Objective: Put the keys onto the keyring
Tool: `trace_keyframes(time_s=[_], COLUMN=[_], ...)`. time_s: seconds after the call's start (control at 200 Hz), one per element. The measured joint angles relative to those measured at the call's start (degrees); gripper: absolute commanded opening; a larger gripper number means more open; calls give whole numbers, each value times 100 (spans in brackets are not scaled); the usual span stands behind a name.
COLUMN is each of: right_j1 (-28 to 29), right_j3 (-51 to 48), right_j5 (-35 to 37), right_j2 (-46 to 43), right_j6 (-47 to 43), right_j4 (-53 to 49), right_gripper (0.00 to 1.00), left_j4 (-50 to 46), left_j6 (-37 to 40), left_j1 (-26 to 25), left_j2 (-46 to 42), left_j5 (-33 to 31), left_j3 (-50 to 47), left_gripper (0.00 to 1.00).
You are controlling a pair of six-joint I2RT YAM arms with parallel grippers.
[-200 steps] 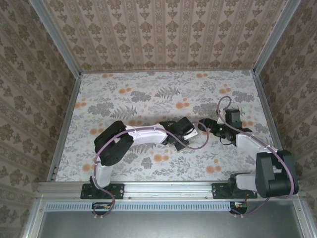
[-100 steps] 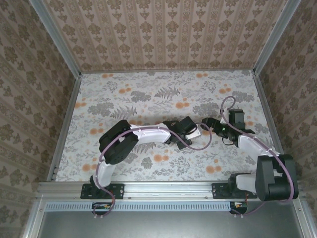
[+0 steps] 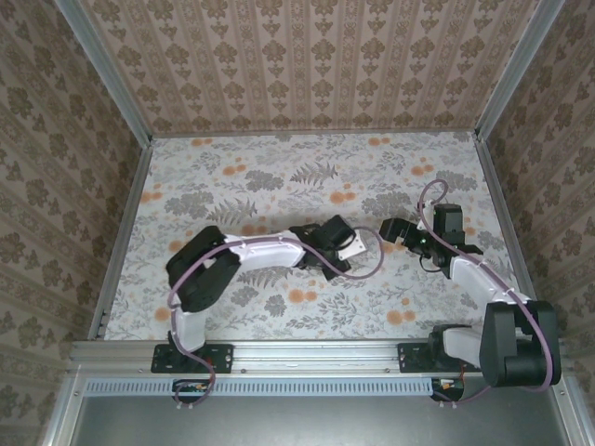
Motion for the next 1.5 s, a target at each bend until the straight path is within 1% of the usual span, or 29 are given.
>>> trace_keyframes(time_s=[0.125,0.21,0.26,0.32,0.37,0.415,0.49,0.535,0.695,0.815,0.98,1.105,1.155,1.33,1.5], right_j1=[13,195,461,925,1244,1515,1790,1930,2549,2940,3018,3018,3018,3010,2924], right_j3=[-68,-70,-52,48,184,326,481,540,824,1401,1989,2417,2570,3012,3233], right_j5=[-90,-118,-103,-57,-11,22,140,229,822,1303,1738,1947,1993,2052,2002], right_j2=[13,114,188,308,417,503,520,507,487,925,1665,2146,2312,2721,3003], right_j6=[0,-31,-79,-181,-278,-337,-420,-479,-612,-807,-1010,-1163,-1237,-1419,-1587], right_j4=[4,-35,-101,-302,-457,-592,-789,-898,-1405,-1639,-1733,-1956,-2006,-2282,-2468], right_gripper=[100,99,97,95,93,89,77,73,72,71,64,56,54,54,57], left_j4=[138,264,341,435,459,494,522,546,811,896,905,944,953,1008,1091], left_j6=[-166,-337,-457,-647,-798,-979,-1193,-1314,-1707,-1899,-2009,-2055,-2070,-2072,-2072], left_j1=[380,588,684,802,890,960,1043,1071,1316,1633,1788,1838,1880,1954,1982], left_j2=[-673,-968,-1106,-1276,-1421,-1558,-1840,-2048,-2920,-3453,-3866,-3934,-3932,-3768,-3622], left_j5=[356,503,601,702,758,780,782,782,868,911,909,914,914,918,1001], left_j3=[-197,-319,-461,-702,-903,-1082,-1351,-1495,-2046,-2319,-2529,-2640,-2697,-2758,-2778], left_gripper=[0,0,8,18,22,25,26,27,28,28,28,28,28,28,29])
